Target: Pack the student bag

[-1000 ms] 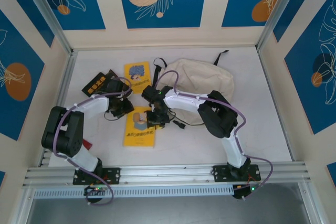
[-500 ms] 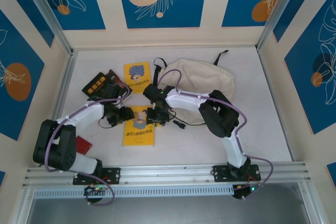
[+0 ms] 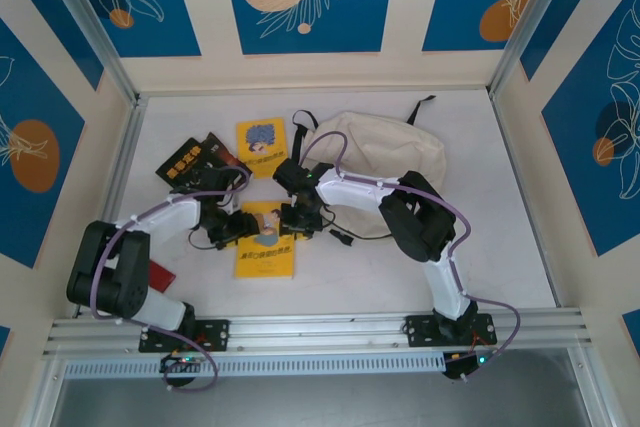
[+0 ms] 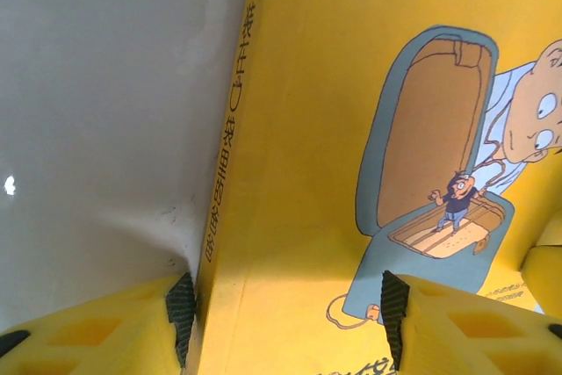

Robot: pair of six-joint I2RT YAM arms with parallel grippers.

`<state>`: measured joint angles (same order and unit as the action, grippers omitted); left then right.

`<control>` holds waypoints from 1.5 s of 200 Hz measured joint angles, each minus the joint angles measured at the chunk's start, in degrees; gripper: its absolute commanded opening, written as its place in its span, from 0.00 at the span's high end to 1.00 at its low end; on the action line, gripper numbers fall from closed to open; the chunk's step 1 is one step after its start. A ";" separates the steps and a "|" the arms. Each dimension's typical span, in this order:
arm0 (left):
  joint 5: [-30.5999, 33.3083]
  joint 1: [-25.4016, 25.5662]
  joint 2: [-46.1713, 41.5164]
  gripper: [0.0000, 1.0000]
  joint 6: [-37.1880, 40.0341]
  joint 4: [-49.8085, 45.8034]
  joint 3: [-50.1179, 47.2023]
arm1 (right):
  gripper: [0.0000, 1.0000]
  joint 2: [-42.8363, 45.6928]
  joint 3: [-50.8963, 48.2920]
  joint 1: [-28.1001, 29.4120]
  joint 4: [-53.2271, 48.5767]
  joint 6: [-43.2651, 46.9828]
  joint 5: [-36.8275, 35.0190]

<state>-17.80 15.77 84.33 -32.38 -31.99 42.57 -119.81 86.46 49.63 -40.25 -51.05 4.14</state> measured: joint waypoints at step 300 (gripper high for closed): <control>-17.92 -0.90 -3.78 0.87 0.63 1.88 2.60 | 0.63 3.10 -5.25 -3.10 5.14 -0.70 3.54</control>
<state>-35.73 14.87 80.55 -31.75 -30.11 45.17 -116.71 81.21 46.52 -35.11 -51.75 7.68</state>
